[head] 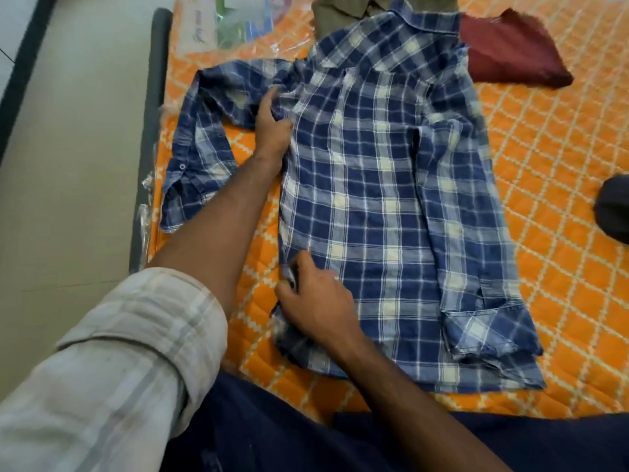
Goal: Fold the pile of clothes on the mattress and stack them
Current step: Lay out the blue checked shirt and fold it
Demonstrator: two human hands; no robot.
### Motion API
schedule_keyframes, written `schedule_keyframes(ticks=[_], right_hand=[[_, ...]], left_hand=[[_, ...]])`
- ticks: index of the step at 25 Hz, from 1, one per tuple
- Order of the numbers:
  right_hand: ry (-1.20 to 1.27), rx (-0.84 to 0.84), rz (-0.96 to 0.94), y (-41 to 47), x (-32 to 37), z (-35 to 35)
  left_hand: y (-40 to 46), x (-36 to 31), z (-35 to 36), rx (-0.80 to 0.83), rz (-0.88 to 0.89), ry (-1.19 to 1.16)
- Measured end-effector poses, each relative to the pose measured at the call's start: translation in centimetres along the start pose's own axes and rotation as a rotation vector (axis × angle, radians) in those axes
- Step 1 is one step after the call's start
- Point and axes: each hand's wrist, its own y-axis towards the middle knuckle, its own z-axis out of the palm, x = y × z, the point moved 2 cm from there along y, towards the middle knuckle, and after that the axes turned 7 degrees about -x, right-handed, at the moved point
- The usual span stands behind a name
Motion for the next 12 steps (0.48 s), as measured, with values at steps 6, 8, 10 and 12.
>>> schedule_keyframes(ticks=[6, 8, 10, 12], right_hand=[[0.176, 0.034, -0.039, -0.8, -0.3, 0.4], [0.226, 0.068, -0.064, -1.4, -1.2, -0.7], [0.226, 0.095, -0.072, -2.2, -2.8, -2.2], [0.245, 0.109, -0.054, -3.0, -4.8, -3.9]], left_hand=[[1.5, -1.4, 0.1, 0.010, -0.059, 0.008], [0.4, -2.3, 1.4, 0.031, 0.030, 0.049], [-0.6, -3.4, 3.6, 0.107, 0.135, 0.117], [-1.4, -3.9, 6.2, 0.168, 0.230, 0.208]])
